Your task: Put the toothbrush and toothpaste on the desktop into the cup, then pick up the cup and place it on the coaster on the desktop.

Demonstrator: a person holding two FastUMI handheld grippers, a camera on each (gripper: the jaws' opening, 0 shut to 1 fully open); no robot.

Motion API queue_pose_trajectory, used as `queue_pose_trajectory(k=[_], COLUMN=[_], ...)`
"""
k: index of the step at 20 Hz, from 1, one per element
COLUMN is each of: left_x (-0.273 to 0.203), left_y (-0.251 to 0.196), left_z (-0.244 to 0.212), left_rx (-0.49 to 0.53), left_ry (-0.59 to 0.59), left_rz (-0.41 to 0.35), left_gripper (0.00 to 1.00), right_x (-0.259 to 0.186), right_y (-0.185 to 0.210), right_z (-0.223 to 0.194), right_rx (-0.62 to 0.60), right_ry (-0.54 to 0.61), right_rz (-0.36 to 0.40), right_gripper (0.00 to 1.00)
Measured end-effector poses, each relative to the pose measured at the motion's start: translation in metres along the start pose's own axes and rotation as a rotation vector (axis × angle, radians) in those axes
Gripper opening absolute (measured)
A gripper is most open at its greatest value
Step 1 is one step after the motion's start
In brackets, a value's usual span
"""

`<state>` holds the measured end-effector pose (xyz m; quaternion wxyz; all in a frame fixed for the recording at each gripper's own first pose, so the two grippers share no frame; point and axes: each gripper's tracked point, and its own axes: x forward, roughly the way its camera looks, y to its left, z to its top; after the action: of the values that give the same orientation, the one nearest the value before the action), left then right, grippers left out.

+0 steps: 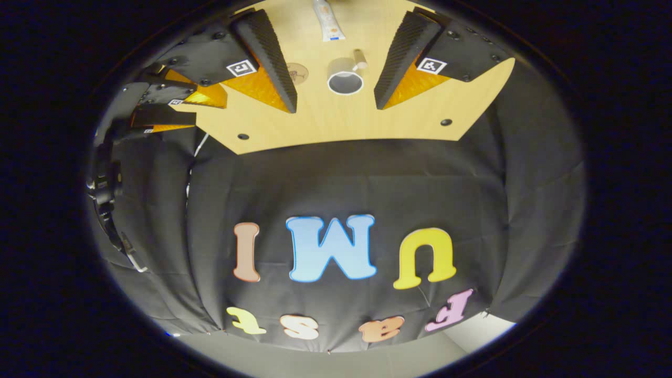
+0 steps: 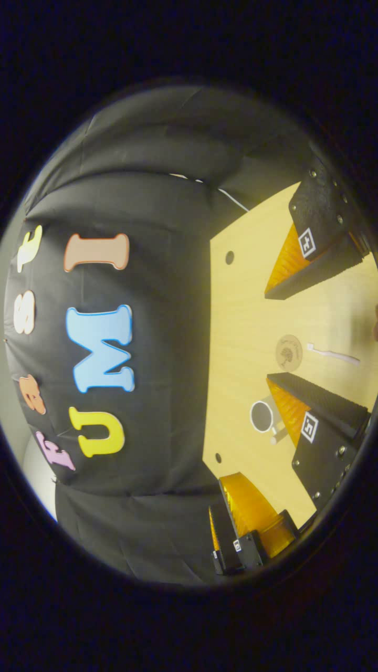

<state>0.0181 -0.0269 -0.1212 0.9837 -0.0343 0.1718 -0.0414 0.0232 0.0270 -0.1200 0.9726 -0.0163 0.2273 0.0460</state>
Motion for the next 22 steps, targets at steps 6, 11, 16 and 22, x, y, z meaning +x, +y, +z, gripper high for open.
queue_pose_trajectory(k=[6,11,16,22], left_x=[0.031,0.049,0.04,0.032], left_y=[0.003,-0.006,-0.012,-0.007], left_z=[-0.109,-0.177,-0.194,-0.21], left_rx=[-0.028,-0.065,-0.089,-0.096], left_ry=[0.303,0.557,0.764,0.858], left_rz=[-0.016,-0.02,-0.019,0.018], left_gripper=[0.94,0.94,0.95,0.96], right_x=[0.035,0.046,0.062,0.072], right_y=[0.012,0.017,0.024,0.023], right_z=[-0.086,-0.143,-0.179,-0.2], right_rx=[0.053,0.087,0.099,0.091], right_ry=[0.338,0.556,0.7,0.778], right_rz=[0.025,0.021,0.031,0.014], right_gripper=[0.91,0.92,0.93,0.92])
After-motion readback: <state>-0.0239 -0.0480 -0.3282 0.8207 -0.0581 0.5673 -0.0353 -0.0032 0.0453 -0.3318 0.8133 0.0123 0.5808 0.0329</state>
